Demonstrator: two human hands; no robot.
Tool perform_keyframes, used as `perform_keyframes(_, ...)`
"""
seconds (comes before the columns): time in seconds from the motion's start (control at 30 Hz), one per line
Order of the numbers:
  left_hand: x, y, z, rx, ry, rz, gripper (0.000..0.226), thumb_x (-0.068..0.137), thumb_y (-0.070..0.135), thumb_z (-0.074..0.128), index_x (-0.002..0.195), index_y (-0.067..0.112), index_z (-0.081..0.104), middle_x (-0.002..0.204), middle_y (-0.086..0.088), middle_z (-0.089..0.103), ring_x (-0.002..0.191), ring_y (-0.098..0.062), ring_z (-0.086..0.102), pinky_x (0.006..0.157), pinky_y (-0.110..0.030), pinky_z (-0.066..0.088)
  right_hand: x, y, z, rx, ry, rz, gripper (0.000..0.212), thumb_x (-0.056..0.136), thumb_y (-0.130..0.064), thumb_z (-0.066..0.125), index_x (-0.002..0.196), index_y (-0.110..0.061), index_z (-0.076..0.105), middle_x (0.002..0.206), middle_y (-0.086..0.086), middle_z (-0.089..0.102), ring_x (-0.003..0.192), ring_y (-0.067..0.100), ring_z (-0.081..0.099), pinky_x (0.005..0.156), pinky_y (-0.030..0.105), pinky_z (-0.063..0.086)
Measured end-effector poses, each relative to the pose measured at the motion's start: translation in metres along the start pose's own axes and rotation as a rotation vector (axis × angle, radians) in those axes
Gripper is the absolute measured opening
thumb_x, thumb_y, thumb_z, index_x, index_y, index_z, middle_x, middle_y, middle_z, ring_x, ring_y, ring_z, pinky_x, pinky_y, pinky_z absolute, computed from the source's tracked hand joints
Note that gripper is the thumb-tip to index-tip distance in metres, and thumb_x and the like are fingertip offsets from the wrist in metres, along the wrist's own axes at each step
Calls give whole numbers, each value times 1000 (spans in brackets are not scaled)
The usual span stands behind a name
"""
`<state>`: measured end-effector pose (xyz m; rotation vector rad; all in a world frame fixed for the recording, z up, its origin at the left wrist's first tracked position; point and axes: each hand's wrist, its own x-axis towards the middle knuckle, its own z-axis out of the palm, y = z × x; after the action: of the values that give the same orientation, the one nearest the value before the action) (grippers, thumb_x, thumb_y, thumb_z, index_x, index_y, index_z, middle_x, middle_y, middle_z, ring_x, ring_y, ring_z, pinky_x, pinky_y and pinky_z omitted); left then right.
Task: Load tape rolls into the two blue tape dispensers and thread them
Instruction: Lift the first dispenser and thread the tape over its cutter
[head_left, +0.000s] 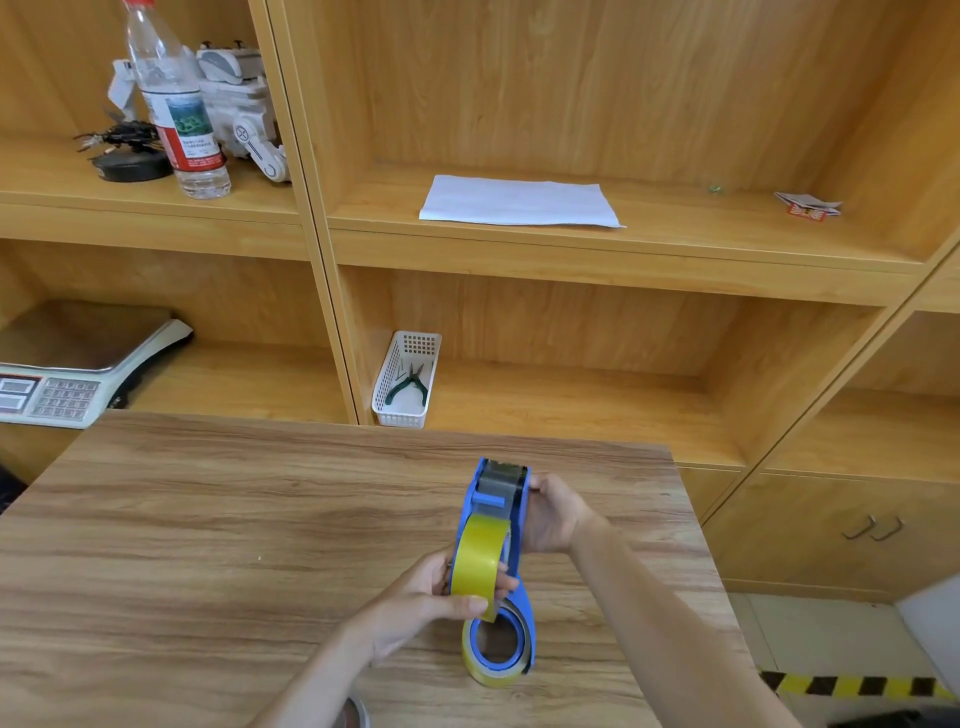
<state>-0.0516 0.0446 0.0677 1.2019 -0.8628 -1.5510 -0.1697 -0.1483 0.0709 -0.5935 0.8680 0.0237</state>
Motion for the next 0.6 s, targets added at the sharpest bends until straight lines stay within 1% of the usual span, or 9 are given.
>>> perform_keyframes(0.1, -1, -1, -6, -20, 3, -21, 47, 83, -1, 71, 127, -1, 55, 125, -21, 67, 116, -32, 64, 97, -38, 50, 4, 10, 7, 71, 25, -5, 50, 89, -28, 40, 79, 2, 78, 91, 21, 73, 94, 32, 61, 88, 45, 42)
perform_keyframes(0.17, -3, -2, -10, -17, -13, -33, 47, 82, -1, 72, 126, -2, 56, 124, -22, 67, 115, -32, 64, 96, -39, 51, 4, 13, 11, 79, 35, -9, 48, 88, -27, 41, 78, 2, 78, 91, 21, 73, 94, 32, 61, 88, 45, 43)
perform_keyframes(0.2, -4, -2, -13, -20, -20, -35, 47, 82, 0, 72, 125, -1, 56, 124, -22, 67, 114, -32, 65, 95, -39, 51, 5, 14, 11, 78, 40, -12, 45, 85, -26, 44, 79, 3, 78, 91, 21, 73, 94, 32, 61, 87, 45, 43)
perform_keyframes(0.27, -4, -4, -17, -45, -33, -39, 46, 80, 1, 72, 124, -2, 57, 123, -22, 67, 113, -31, 65, 92, -38, 52, 10, 17, 10, 74, 37, -28, 38, 77, -23, 50, 84, 3, 77, 93, 20, 73, 93, 32, 62, 86, 44, 45)
perform_keyframes(0.33, -3, -5, -21, -89, -48, -47, 45, 80, -2, 69, 123, -4, 59, 120, -23, 68, 110, -30, 65, 91, -38, 52, 19, 20, 10, 96, 55, -34, 36, 75, -21, 54, 94, 3, 73, 99, 20, 71, 92, 33, 63, 85, 42, 47)
perform_keyframes(0.4, 0, -4, -26, -175, -39, -65, 46, 73, -3, 69, 119, -5, 63, 113, -25, 69, 104, -30, 67, 89, -37, 54, 29, 24, 11, 137, 113, -41, 30, 76, -19, 57, 98, -1, 68, 99, 16, 67, 88, 31, 63, 81, 39, 49)
perform_keyframes(0.47, 4, -4, -31, -305, 22, -92, 48, 61, -2, 69, 109, -8, 67, 101, -27, 71, 94, -30, 69, 81, -36, 58, 38, 26, 13, 138, 198, -74, 16, 87, -20, 54, 89, -7, 64, 86, 9, 62, 78, 26, 60, 74, 35, 48)
perform_keyframes(0.53, 8, -5, -39, -442, 115, -119, 45, 56, -6, 64, 102, -10, 68, 90, -27, 70, 83, -30, 71, 72, -37, 61, 46, 26, 18, 112, 272, -124, 21, 95, -23, 48, 80, -12, 59, 75, 3, 58, 69, 22, 54, 65, 33, 45)
perform_keyframes(0.6, 11, -3, -49, -551, 185, -155, 40, 61, -9, 58, 100, -10, 65, 87, -27, 69, 77, -30, 71, 69, -39, 62, 48, 26, 30, 95, 298, -186, 23, 97, -25, 47, 78, -15, 56, 76, 1, 58, 66, 20, 51, 61, 31, 43)
